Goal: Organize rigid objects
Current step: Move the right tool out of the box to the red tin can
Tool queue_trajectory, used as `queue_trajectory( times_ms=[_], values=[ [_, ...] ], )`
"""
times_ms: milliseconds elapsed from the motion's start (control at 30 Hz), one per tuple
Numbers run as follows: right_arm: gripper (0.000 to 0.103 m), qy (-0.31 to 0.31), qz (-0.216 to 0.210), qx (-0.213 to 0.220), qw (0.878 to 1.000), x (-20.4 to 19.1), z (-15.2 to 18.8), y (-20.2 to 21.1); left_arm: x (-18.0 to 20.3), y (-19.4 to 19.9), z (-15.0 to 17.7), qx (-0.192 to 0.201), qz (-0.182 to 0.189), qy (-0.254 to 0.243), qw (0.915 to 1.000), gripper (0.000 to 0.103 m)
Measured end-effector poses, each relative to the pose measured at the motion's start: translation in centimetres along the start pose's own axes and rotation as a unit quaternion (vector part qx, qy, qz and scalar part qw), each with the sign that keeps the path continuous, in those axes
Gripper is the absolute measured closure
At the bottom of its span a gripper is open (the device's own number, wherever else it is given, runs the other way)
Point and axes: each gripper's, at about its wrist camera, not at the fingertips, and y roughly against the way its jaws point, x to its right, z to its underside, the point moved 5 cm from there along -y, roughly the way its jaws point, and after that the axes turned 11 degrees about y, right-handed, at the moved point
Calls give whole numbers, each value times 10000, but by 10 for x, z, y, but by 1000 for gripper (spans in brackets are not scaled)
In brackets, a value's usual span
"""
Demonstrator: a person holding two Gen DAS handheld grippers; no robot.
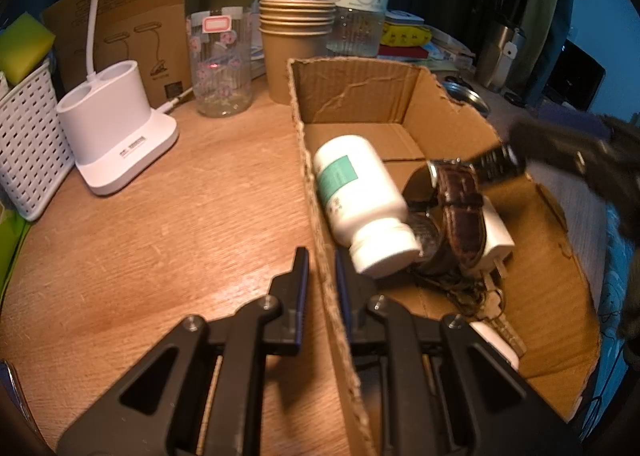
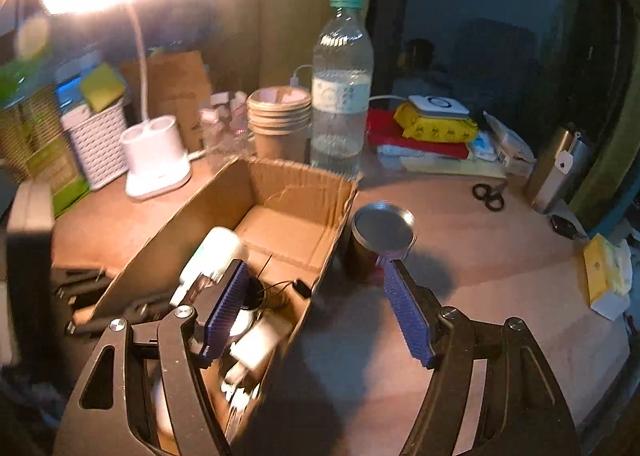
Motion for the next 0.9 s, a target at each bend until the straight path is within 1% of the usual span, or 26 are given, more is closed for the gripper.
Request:
queue_trajectory(
  times_ms=[100,200,267,333,533,900],
  values=[
    [30,61,-46,-12,10000,-7,6,4,0,0,0,-3,0,12,10000,88],
    [30,-127,-128,265,9995,-2,7,15,0,0,0,0,-4,11,10000,88],
    [30,-303,-1,428,9986,11,4,20,-1,0,0,2,-9,13,10000,88],
    [30,-399,178,453,9980,24,2,18,-1,0,0,2,-11,13,10000,88],
    [30,-497,271,300,9979,47,3,-8,-1,0,0,1,-9,14,10000,88],
    [30,-352,300,67,9989,64,4,-51,-1,0,0,3,-13,12,10000,88]
  ],
)
